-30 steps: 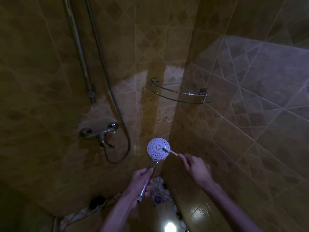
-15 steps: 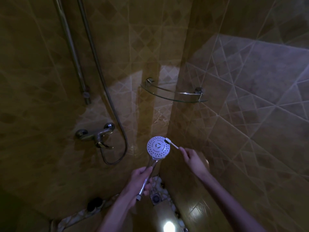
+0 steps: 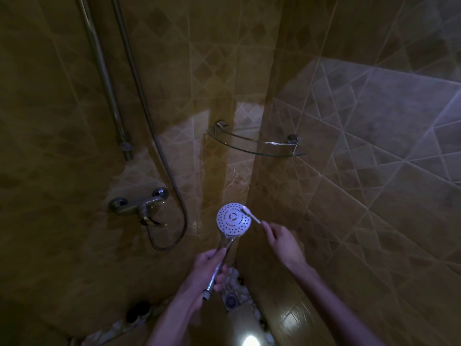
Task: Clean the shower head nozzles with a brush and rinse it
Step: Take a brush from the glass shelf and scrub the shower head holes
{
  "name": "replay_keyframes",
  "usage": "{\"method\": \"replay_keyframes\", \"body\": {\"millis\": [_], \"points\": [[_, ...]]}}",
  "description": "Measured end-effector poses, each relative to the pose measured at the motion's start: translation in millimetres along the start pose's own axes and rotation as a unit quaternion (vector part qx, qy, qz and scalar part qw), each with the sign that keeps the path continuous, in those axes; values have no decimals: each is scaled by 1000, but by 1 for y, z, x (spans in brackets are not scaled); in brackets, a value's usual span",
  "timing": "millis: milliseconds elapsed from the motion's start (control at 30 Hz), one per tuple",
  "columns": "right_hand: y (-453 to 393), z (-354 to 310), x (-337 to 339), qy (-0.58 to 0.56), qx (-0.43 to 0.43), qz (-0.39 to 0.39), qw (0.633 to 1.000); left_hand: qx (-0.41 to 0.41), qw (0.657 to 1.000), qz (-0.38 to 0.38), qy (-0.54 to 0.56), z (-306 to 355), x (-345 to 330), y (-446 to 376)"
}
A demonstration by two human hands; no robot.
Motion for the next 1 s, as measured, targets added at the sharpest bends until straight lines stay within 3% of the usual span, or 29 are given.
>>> {"method": "replay_keyframes", "body": {"millis": [167, 333, 567, 800, 867, 1000], "points": [[33, 16, -16, 65, 15, -36, 997, 0, 1000, 13, -7, -2, 3, 1], [2, 16, 1, -45, -52, -5, 998, 5, 1000, -6, -19, -5, 1, 0], [48, 37, -26, 15, 4, 4, 1000, 13, 1000, 5, -19, -12, 5, -3], [2, 16, 3, 2, -63, 11, 998, 14, 999, -6, -46, -14, -1, -1], [4, 10, 1, 31, -46, 8, 998, 6, 999, -5, -39, -12, -3, -2], [34, 8, -21, 195, 54, -10, 979, 2, 999, 9, -50, -13, 0, -1]]}}
Point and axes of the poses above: each hand's wrist, its own y-axis away from the middle knuckle, its own x-axis out of the back of the hand, z = x × y, the point moved 2 cm from there along -y, towards the middle knuckle, and after that the axes turned 12 degrees about -y, right-handed, at the moved point
